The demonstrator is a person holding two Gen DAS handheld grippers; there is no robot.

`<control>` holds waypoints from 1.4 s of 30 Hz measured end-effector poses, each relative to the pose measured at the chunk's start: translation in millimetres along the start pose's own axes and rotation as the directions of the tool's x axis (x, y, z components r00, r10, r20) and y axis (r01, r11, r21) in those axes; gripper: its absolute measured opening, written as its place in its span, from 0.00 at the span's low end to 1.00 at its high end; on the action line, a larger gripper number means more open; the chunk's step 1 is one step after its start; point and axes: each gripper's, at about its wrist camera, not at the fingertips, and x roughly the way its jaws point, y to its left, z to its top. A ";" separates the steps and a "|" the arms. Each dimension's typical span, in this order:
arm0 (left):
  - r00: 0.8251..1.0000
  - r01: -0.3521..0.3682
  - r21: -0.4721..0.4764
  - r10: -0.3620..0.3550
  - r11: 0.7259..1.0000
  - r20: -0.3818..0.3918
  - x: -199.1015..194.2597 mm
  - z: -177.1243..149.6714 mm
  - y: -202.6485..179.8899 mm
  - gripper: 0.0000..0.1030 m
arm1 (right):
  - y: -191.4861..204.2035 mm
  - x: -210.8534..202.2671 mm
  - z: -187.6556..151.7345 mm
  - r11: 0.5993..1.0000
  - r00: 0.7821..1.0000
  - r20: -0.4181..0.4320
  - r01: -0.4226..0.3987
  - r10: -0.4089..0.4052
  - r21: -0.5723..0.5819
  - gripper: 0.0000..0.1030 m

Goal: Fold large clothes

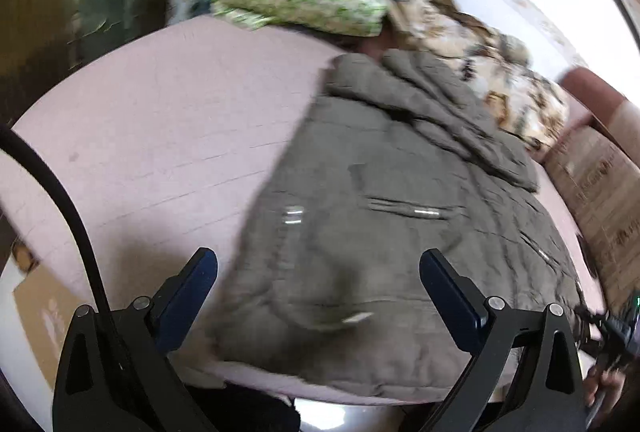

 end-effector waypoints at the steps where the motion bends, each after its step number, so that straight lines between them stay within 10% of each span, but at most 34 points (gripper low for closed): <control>1: 1.000 0.002 -0.037 -0.002 0.999 -0.019 2.0 -0.9 7.6 0.99 | 0.8 0.8 0.1 1.000 1.000 -0.002 -0.008 0.008 -0.002 0.67; 10: 0.992 -0.030 -0.249 -0.001 0.968 -0.123 29.8 -19.8 48.7 0.90 | -0.3 3.9 0.3 0.999 0.999 -0.004 -0.038 0.038 0.036 0.66; 19: 0.989 0.088 -0.098 -0.099 0.991 -0.114 29.4 -42.5 -4.5 0.79 | 7.1 6.6 -1.9 0.999 0.999 -0.013 -0.043 0.043 -0.001 0.66; 26: 0.998 0.030 -0.058 -0.034 0.998 -0.057 31.4 -45.6 -13.9 0.71 | 8.9 11.2 -2.6 1.000 1.000 -0.005 -0.025 0.025 -0.009 0.66; 29: 0.999 0.033 -0.034 -0.034 0.999 -0.033 27.0 -45.7 -17.5 0.62 | 18.6 12.3 -4.7 0.998 0.998 -0.021 -0.054 0.053 -0.045 0.34; 42: 0.998 -0.066 0.063 0.066 0.996 -0.011 38.5 -50.0 -35.6 0.81 | 21.4 14.5 -14.9 0.997 0.999 0.028 -0.039 0.041 -0.061 0.33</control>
